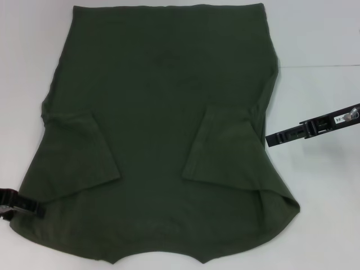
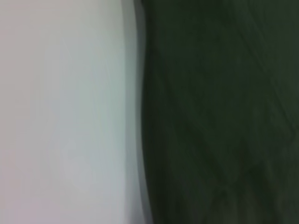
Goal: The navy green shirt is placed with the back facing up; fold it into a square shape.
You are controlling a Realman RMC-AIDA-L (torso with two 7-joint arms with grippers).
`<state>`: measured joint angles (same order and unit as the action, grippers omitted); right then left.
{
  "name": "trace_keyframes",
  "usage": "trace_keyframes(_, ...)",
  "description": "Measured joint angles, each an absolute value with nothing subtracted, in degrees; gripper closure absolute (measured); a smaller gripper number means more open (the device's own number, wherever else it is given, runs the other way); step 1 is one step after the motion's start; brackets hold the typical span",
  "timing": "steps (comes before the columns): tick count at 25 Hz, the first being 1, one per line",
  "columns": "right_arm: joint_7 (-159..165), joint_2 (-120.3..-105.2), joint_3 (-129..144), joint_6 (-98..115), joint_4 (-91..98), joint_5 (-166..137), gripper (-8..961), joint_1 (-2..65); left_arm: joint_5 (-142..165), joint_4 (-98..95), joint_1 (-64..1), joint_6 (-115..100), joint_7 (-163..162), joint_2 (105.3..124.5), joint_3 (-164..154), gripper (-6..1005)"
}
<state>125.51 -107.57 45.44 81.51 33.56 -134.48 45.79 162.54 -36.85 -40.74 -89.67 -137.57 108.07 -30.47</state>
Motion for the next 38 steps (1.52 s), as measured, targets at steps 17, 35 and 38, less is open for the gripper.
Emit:
trace_keyframes(17, 125.5, -107.39, 45.4, 81.3, 34.0, -134.3, 7, 45.8, 162.8, -36.2, -41.1, -88.5, -137.6, 108.17, -32.9, 264)
trace_keyframes(35, 125.9, -107.24, 45.6, 81.1, 33.5, -134.4, 7, 45.9, 162.8, -36.1, -42.1, -88.5, -137.6, 108.29, -33.9, 885)
trace_keyframes(38, 127.2, -106.92, 45.7, 82.2, 33.5, -134.4, 7, 45.7, 162.8, -36.1, -42.1, -88.5, -137.4, 108.27, -34.1, 959)
